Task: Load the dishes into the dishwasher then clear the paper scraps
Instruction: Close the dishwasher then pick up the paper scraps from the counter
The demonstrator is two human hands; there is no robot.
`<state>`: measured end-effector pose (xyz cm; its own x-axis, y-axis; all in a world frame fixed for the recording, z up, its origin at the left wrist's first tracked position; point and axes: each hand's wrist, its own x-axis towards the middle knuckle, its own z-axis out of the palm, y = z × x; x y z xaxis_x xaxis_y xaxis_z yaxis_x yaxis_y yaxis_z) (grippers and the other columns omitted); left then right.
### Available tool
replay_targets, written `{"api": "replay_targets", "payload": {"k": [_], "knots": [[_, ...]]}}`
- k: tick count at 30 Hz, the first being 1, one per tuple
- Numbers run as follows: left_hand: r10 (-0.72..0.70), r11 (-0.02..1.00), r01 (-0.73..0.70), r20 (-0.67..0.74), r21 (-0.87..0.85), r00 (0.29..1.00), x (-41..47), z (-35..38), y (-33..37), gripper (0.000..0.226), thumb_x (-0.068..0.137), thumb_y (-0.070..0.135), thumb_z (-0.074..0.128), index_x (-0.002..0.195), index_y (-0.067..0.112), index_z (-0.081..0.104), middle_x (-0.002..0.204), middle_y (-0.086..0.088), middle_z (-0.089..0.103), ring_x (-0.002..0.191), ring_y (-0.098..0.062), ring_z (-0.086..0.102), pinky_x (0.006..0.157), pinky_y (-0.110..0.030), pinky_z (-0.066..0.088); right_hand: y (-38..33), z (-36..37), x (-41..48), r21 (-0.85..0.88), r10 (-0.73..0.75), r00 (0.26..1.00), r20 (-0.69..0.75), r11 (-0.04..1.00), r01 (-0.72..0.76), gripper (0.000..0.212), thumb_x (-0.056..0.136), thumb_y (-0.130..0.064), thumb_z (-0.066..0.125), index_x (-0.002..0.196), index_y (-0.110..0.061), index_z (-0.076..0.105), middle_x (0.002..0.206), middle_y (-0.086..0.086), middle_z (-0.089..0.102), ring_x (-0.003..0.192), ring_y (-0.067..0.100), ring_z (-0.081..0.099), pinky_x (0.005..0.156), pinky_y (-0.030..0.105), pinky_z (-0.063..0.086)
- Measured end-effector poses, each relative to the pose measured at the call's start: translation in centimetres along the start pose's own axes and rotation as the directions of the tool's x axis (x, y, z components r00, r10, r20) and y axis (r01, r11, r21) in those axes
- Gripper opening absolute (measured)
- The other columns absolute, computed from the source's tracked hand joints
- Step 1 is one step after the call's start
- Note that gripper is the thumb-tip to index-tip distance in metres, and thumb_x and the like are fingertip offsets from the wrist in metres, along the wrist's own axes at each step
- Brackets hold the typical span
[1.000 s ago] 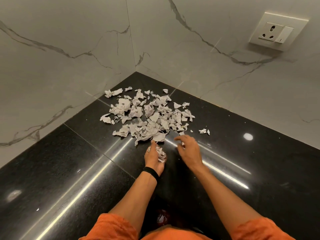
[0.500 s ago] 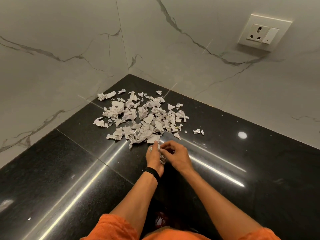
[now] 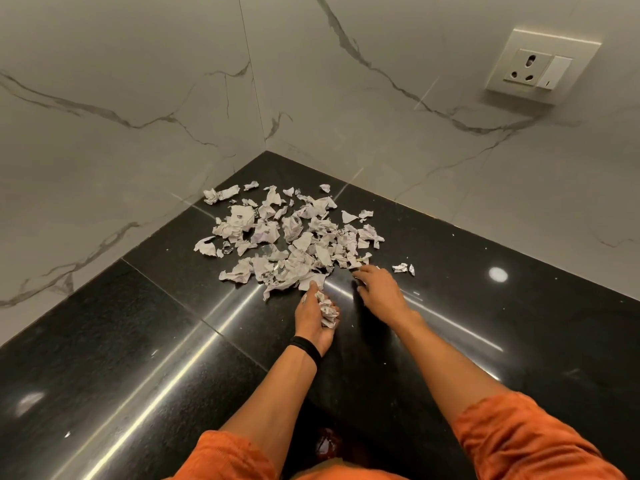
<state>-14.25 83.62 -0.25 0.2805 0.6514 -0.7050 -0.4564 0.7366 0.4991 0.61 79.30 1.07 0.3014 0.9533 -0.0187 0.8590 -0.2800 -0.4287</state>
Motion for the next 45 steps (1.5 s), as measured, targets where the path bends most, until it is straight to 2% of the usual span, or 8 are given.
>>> {"api": "replay_targets", "payload": {"k": [5, 10, 14, 26, 31, 36, 41, 45], "knots": [[-0.002, 1.000, 0.002, -0.012, 0.004, 1.000, 0.2, -0.4, 0.2, 0.019, 0.102, 0.030, 0.058, 0.101, 0.012, 0.063, 0.066, -0.001, 0.058, 0.048, -0.011, 0.055, 0.042, -0.022, 0.043, 0.4, 1.1, -1.5, -0.094, -0.062, 0.995, -0.084, 0.994, 0.054, 0.016, 0.096, -0.010, 0.058, 0.094, -0.010, 0.073, 0.108, 0.008, 0.070, 0.103, 0.026, 0.063, 0.088, 0.035, 0.047], [0.039, 0.998, -0.038, -0.016, 0.059, 0.999, -0.3, 0.6, -0.4, 0.018, 0.101, 0.027, 0.059, 0.104, 0.009, 0.064, 0.069, -0.003, 0.065, 0.055, -0.014, 0.063, 0.047, -0.025, 0.049, -0.3, 1.0, -2.6, 0.497, 0.246, 0.961, -0.129, 0.854, -0.152, 0.009, 0.089, -0.025, 0.073, 0.098, -0.024, 0.077, 0.090, -0.012, 0.074, 0.083, 0.005, 0.068, 0.076, 0.024, 0.054], [0.068, 0.992, -0.069, 0.010, 0.109, 0.998, 0.1, 2.0, -1.4, 0.020, 0.100, 0.023, 0.059, 0.109, 0.005, 0.061, 0.084, -0.012, 0.066, 0.073, -0.025, 0.068, 0.066, -0.036, 0.058, -2.7, 0.0, -4.3, 0.678, 0.128, 0.990, -0.064, 0.733, -0.051, 0.015, 0.089, -0.015, 0.074, 0.096, -0.028, 0.078, 0.087, -0.015, 0.074, 0.084, -0.002, 0.067, 0.076, 0.015, 0.052], [-0.089, 0.996, 0.088, 0.061, 0.032, 0.994, 1.7, 3.1, -2.0, 0.045, 0.098, 0.034, 0.061, 0.131, 0.003, 0.060, 0.121, -0.021, 0.068, 0.092, -0.030, 0.072, 0.069, -0.039, 0.060, 1.5, -2.2, -0.5, 0.645, 0.153, 0.988, -0.025, 0.757, -0.101, 0.018, 0.080, -0.029, 0.084, 0.097, -0.025, 0.077, 0.101, -0.004, 0.066, 0.086, 0.004, 0.062, 0.075, 0.019, 0.050], [-0.084, 0.996, 0.082, 0.051, 0.042, 0.995, 2.2, 3.8, -1.9, 0.018, 0.098, 0.030, 0.062, 0.093, 0.013, 0.062, 0.071, -0.002, 0.055, 0.055, -0.012, 0.054, 0.046, -0.025, 0.045, 5.1, -1.1, 2.1, 0.188, 0.140, 0.985, -0.099, 0.975, -0.120, 0.024, 0.094, -0.019, 0.067, 0.118, -0.020, 0.071, 0.115, -0.003, 0.060, 0.096, 0.010, 0.059, 0.087, 0.026, 0.047], [-0.067, 0.996, 0.065, 0.038, 0.056, 0.997, 2.7, 4.1, -1.9, 0.021, 0.097, 0.025, 0.061, 0.078, 0.016, 0.058, 0.064, 0.002, 0.052, 0.049, -0.010, 0.049, 0.042, -0.023, 0.040, 5.5, -0.2, 2.4, 0.025, 0.056, 0.995, -0.086, 0.998, -0.054, 0.017, 0.098, -0.015, 0.058, 0.102, -0.013, 0.074, 0.096, 0.004, 0.062, 0.094, 0.025, 0.060, 0.079, 0.032, 0.045], [-0.073, 0.996, 0.068, 0.082, 0.062, 0.994, 2.5, 4.7, -2.4, 0.021, 0.096, 0.016, 0.052, 0.075, 0.014, 0.057, 0.063, 0.000, 0.053, 0.047, -0.011, 0.051, 0.042, -0.022, 0.042, 3.8, -0.6, -0.2, 0.577, 0.282, 0.955, -0.093, 0.797, -0.179, 0.011, 0.091, -0.019, 0.071, 0.098, -0.025, 0.076, 0.093, -0.014, 0.071, 0.088, 0.005, 0.065, 0.078, 0.023, 0.053], [-0.101, 0.993, 0.089, 0.160, 0.083, 0.982, 2.2, 5.5, -3.8, 0.021, 0.093, 0.020, 0.053, 0.091, 0.003, 0.065, 0.086, -0.014, 0.067, 0.076, -0.023, 0.069, 0.069, -0.032, 0.060, 1.5, -1.2, -3.0, 0.779, 0.204, 0.978, -0.038, 0.620, -0.099, 0.011, 0.087, -0.013, 0.076, 0.095, -0.020, 0.076, 0.089, -0.008, 0.075, 0.083, 0.006, 0.071, 0.077, 0.023, 0.059]]}}
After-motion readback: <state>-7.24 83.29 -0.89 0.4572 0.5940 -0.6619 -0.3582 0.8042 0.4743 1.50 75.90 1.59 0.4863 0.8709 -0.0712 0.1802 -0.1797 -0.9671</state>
